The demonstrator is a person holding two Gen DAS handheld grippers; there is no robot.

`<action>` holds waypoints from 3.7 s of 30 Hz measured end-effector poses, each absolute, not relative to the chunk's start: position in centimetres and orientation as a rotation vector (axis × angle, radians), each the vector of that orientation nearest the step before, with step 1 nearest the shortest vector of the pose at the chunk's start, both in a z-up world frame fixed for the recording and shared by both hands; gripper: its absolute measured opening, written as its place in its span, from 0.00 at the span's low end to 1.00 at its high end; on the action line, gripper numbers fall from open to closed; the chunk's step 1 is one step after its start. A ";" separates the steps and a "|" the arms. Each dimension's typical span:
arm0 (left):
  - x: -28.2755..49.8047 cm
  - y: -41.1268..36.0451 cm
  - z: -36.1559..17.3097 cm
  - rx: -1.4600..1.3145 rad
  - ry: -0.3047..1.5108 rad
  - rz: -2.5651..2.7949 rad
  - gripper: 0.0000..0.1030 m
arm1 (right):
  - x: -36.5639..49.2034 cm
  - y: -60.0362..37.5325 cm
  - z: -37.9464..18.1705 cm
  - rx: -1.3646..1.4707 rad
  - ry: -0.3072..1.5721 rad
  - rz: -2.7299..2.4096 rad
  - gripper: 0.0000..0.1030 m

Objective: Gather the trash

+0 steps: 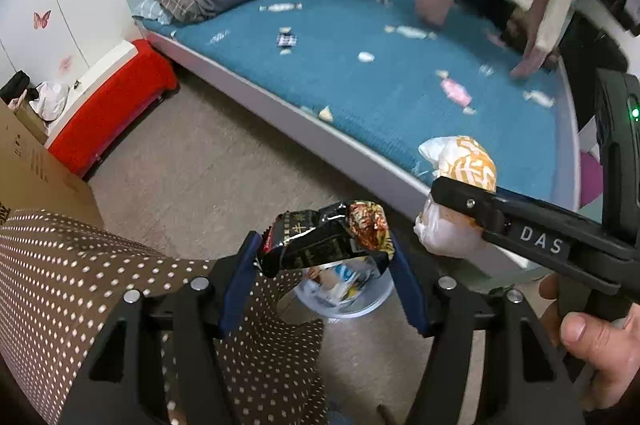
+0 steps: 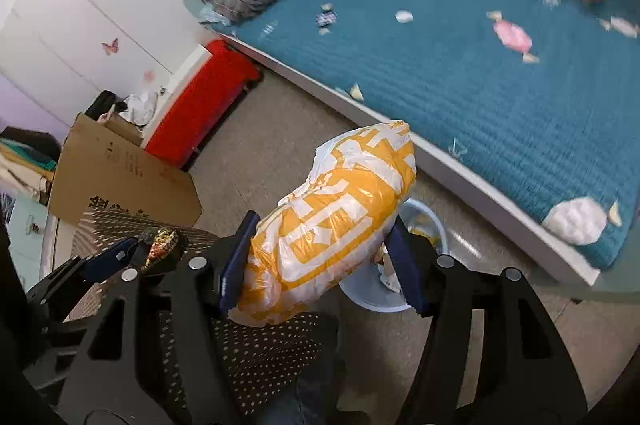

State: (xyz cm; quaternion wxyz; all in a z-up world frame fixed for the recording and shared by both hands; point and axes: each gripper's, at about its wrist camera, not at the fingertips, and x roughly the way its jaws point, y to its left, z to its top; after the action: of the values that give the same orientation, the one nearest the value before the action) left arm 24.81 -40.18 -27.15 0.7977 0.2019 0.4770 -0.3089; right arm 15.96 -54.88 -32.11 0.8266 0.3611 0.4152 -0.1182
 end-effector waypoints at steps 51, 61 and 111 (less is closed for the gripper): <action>15.6 -23.2 -10.9 0.168 0.644 -0.472 0.91 | 8.5 -41.6 -13.6 0.517 0.635 -0.250 0.94; 11.5 -12.2 -4.9 0.078 0.491 -0.224 0.92 | 6.5 -32.1 -5.9 0.337 0.515 -0.134 0.94; 0.2 -2.8 1.7 -0.058 0.270 0.005 0.95 | 0.7 -22.3 1.7 0.113 0.301 -0.052 0.94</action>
State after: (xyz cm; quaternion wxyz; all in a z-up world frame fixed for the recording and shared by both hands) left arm 0.21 -2.75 1.73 0.9905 -0.0287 0.1348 0.0026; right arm 0.69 -22.29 1.71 0.9867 0.0560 0.1501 -0.0260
